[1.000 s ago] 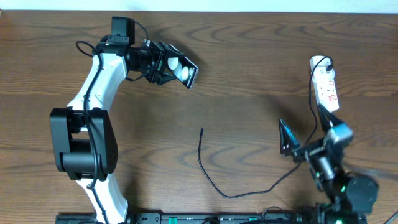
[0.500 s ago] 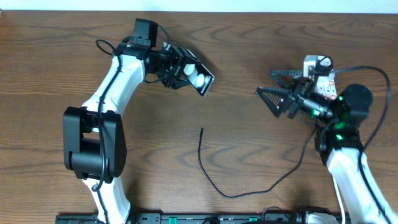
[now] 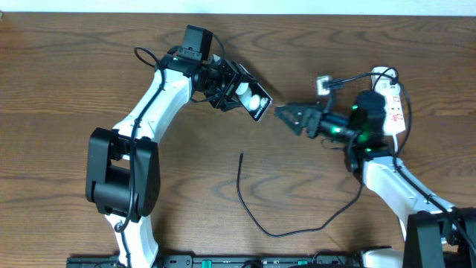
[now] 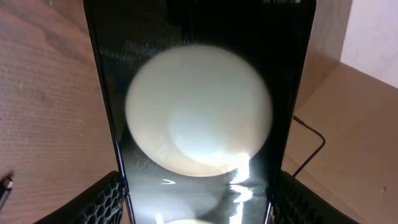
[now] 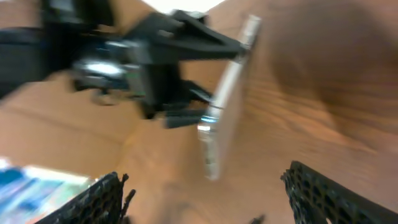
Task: Plug charger to phone and switch on socket
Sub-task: 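Move the right gripper toward the phone held by the left gripper, then close the right gripper on the phone's edge beside the left gripper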
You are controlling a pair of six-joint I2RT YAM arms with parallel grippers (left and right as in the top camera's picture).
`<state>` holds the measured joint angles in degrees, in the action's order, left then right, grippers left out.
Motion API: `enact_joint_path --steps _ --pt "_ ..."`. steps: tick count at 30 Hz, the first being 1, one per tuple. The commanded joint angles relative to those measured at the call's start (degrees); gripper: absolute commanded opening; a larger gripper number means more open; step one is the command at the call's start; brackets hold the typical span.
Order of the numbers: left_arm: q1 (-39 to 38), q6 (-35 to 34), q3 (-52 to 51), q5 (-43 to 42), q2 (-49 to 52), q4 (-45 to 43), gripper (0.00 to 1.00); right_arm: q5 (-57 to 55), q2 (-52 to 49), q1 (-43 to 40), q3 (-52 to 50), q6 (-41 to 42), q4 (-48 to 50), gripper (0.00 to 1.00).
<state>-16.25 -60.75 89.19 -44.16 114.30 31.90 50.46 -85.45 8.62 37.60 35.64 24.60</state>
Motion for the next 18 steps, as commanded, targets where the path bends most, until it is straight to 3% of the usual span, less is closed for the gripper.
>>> enact_joint_path --steps 1,7,18 --pt "-0.5 -3.7 1.4 0.3 -1.4 -0.3 0.07 -15.7 -0.5 3.7 0.6 -5.6 -2.4 0.82" --pt "-0.5 -8.4 1.4 0.3 -1.4 -0.2 0.07 -23.1 -0.5 6.6 0.6 -8.2 -2.7 0.84" --pt "-2.5 -10.1 1.4 1.4 -1.4 -0.3 0.07 -23.3 -0.5 7.5 0.6 -8.2 -2.5 0.84"
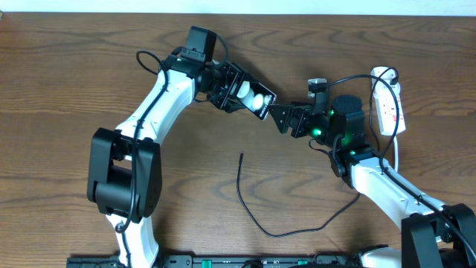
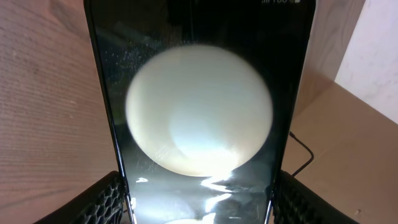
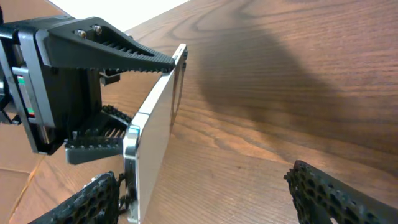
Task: Plug charger to phone and switch on socket
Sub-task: 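Close the right gripper on the phone's edge beside the left gripper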
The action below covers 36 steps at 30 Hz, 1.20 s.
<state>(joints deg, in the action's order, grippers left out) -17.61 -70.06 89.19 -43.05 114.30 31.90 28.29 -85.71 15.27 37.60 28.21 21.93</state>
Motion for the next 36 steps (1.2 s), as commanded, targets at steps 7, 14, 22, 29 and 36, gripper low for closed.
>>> enact_joint_path --steps 7,14,22,29,36 --pt "-2.8 -1.9 1.4 1.7 -1.4 -1.0 0.07 -1.2 -0.2 1.7 0.6 1.7 0.4 0.82" --pt "-3.3 -2.0 1.4 1.6 -1.4 -1.4 0.08 -1.9 -0.2 2.3 0.6 13.0 0.3 0.74" --pt "-4.0 -2.1 1.4 1.5 -1.4 -1.3 0.08 -4.0 -0.2 4.8 0.6 13.4 0.1 0.76" --pt "-5.3 -2.1 1.4 1.5 -1.4 -1.3 0.08 -5.7 -0.2 6.0 0.6 13.3 0.1 0.79" --pt "-7.2 -2.0 1.4 1.5 -1.4 -1.3 0.08 -6.8 -0.2 6.0 0.6 12.9 -0.8 0.67"
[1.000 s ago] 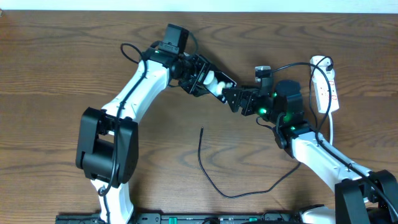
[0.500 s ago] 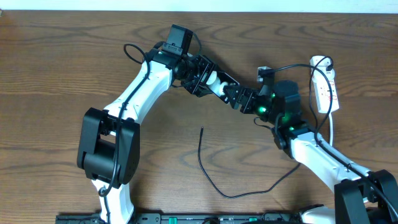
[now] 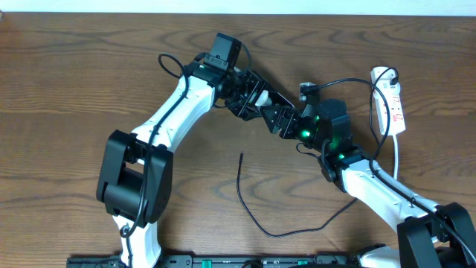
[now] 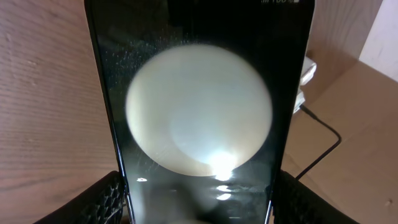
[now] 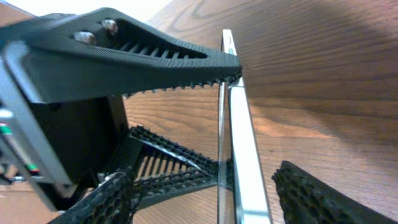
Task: Plug charger to phone and switch on socket
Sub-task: 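Close the right gripper on the phone's edge beside the left gripper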
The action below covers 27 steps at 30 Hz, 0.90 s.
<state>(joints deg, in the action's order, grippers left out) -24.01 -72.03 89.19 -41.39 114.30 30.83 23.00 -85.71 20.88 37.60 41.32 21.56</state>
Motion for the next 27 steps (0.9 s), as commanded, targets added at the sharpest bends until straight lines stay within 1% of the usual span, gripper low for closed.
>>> enact_joint_path --steps 1,4,9,17,22,27 --pt "-1.0 -0.1 1.4 -0.2 -1.4 -0.3 0.07 -1.5 -0.2 0.4 0.6 -0.2 -0.6 0.66" --pt "-1.3 -0.1 1.4 -0.2 -1.4 -0.3 0.07 -1.5 -0.2 0.4 0.6 -0.2 -0.6 0.62" --pt "-1.6 -0.1 1.4 -0.2 -1.4 -0.3 0.07 -1.7 -0.2 0.4 0.6 -0.2 -0.7 0.51" --pt "-1.6 -0.1 1.4 -0.2 -1.4 -0.3 0.07 -2.1 -0.2 0.4 0.6 -0.2 -0.9 0.42" --pt "-1.6 -0.1 1.4 -0.2 -1.4 -0.3 0.08 -2.2 -0.2 0.4 0.6 -0.2 -1.3 0.34" --pt "-1.6 -0.1 1.4 -0.2 -1.4 -0.3 0.07 -2.2 -0.2 0.4 0.6 -0.2 -1.3 0.31"
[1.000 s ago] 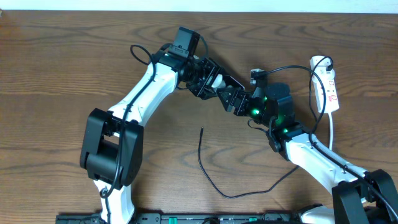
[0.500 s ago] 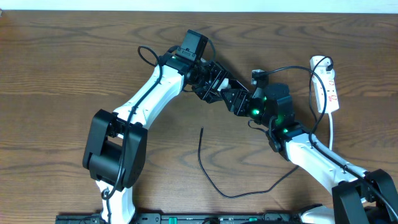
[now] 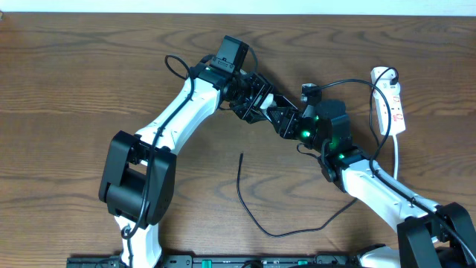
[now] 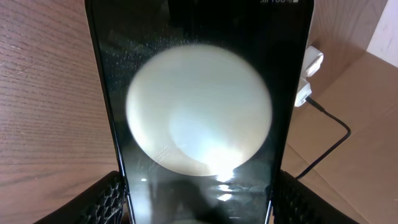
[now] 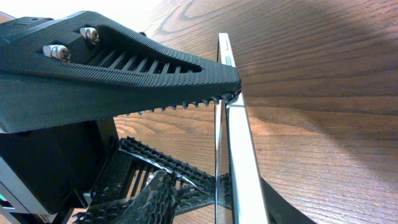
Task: Plug charger to phone and switch on socket
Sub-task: 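Close the right gripper on the phone's edge beside the left gripper, then raise and tilt the phone upward with both grippers holding it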
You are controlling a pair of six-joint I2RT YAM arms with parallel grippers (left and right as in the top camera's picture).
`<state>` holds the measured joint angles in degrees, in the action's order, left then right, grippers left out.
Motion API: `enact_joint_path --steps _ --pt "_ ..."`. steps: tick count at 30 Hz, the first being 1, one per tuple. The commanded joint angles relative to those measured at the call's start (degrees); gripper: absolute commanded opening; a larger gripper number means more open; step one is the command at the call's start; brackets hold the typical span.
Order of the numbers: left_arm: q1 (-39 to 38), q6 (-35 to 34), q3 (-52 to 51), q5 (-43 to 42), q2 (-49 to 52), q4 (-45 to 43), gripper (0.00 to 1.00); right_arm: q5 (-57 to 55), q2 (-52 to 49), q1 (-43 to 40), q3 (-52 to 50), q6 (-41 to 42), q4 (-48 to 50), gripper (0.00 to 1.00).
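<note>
My left gripper (image 3: 251,100) is shut on the black phone (image 4: 199,112), whose screen fills the left wrist view and reflects a round lamp. In the right wrist view the phone (image 5: 239,155) shows edge-on with a silver rim, under the left gripper's toothed finger. My right gripper (image 5: 214,194) straddles the phone's near end: one finger lies against its back, and a gap remains on the glass side. The black charger cable (image 3: 253,216) lies loose on the table, its free end toward the phone. The white socket strip (image 3: 392,100) is at the far right.
The wooden table (image 3: 74,112) runs to a pale wall strip along the top edge. The cable curls from mid-table toward the right arm's base. A small white block (image 4: 309,71) with a black lead shows behind the phone.
The right gripper's fingers have drawn in from wide apart to close around the phone's end. The left arm with the phone has shifted slightly right. The cable lies unchanged.
At first the left gripper held the phone up with the right gripper open and apart from it. The two then met at mid-table, the phone's end between the right fingers. Now those fingers stand much nearer the phone.
</note>
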<state>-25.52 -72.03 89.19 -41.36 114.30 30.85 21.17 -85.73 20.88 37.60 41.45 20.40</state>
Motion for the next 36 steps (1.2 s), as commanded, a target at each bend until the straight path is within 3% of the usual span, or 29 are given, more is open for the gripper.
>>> enact_joint_path --steps 1,14,20,24,26,28,29,30,36 --pt "-0.1 -0.1 1.4 -0.2 -1.4 -0.3 0.07 -0.3 -0.2 0.4 0.6 -0.4 -0.1 0.30" --pt "-0.1 -0.1 1.4 -0.2 -1.4 -0.3 0.08 -0.9 -0.2 0.4 0.6 -0.4 -1.0 0.13" --pt "-0.1 -0.1 1.4 -0.2 -1.4 -0.3 0.07 -1.8 -0.2 0.4 0.6 -0.4 -1.8 0.11" --pt "-0.1 -0.1 1.4 -0.2 -1.4 -0.3 0.07 -1.7 -0.2 0.4 0.6 -0.3 -1.8 0.01" --pt "-0.1 -0.1 1.4 -0.2 -1.4 -0.3 0.09 -1.7 -0.2 0.4 0.6 -0.3 -1.8 0.01" --pt "-0.1 -0.1 1.4 -0.2 -1.4 -0.3 0.43 -1.7 -0.2 0.4 0.6 -0.3 -1.8 0.01" --pt "-0.1 0.0 1.4 -0.2 -1.4 -0.3 0.74 -1.7 -0.2 0.4 0.6 -0.3 -1.8 0.01" --pt "-0.1 0.0 1.4 -0.2 -1.4 -0.3 0.89 -1.8 -0.2 0.4 0.6 -0.3 -1.8 0.01" --pt "0.1 0.4 1.4 -0.6 -1.4 -0.3 0.91 -1.8 -0.2 -1.1 0.6 -0.4 -1.7 0.01"
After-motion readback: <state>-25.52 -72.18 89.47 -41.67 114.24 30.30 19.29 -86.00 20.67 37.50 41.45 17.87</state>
